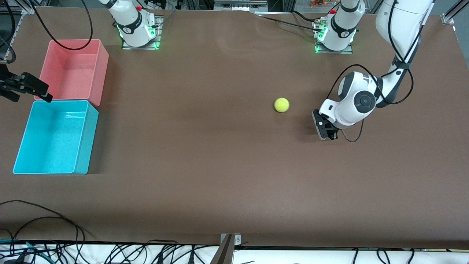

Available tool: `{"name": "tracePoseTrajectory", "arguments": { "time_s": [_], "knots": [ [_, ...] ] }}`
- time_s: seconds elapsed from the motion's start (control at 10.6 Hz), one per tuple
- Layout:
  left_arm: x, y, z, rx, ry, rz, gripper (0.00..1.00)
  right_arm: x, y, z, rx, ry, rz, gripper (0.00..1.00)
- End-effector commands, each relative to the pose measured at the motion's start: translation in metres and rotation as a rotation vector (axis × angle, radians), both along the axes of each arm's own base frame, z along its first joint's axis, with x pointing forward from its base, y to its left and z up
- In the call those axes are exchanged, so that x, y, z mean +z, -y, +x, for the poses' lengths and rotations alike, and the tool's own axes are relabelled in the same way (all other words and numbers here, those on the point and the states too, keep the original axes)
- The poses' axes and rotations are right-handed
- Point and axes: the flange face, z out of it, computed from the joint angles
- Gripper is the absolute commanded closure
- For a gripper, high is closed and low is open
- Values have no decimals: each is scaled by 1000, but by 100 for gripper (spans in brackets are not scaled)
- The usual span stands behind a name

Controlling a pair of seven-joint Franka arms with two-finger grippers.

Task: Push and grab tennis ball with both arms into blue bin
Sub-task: 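Reach the right gripper toward the ball while the left gripper withdraws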

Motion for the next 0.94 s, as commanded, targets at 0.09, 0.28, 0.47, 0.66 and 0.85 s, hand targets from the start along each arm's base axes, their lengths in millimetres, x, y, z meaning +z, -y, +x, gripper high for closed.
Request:
{"name": "tracePoseTrajectory", "arguments": {
  "time_s": [0.09, 0.28, 0.47, 0.66, 0.85],
  "knots": [
    [6, 1, 2, -23, 19, 15, 100, -29, -1, -4, 10, -93, 7, 0],
    [7, -1, 3, -20, 20, 15, 100, -56, -4, -5, 9, -143, 32, 0],
    [6, -2, 2, -16, 19, 15, 100, -81, -8, -8, 9, -189, 69, 0],
    [12, -11, 6, 6, 27, 18, 98, -102, -14, -12, 2, -234, 102, 0],
    [23, -33, 10, 44, 41, 28, 64, -115, -21, -15, -2, -257, 103, 0]
  ]
}}
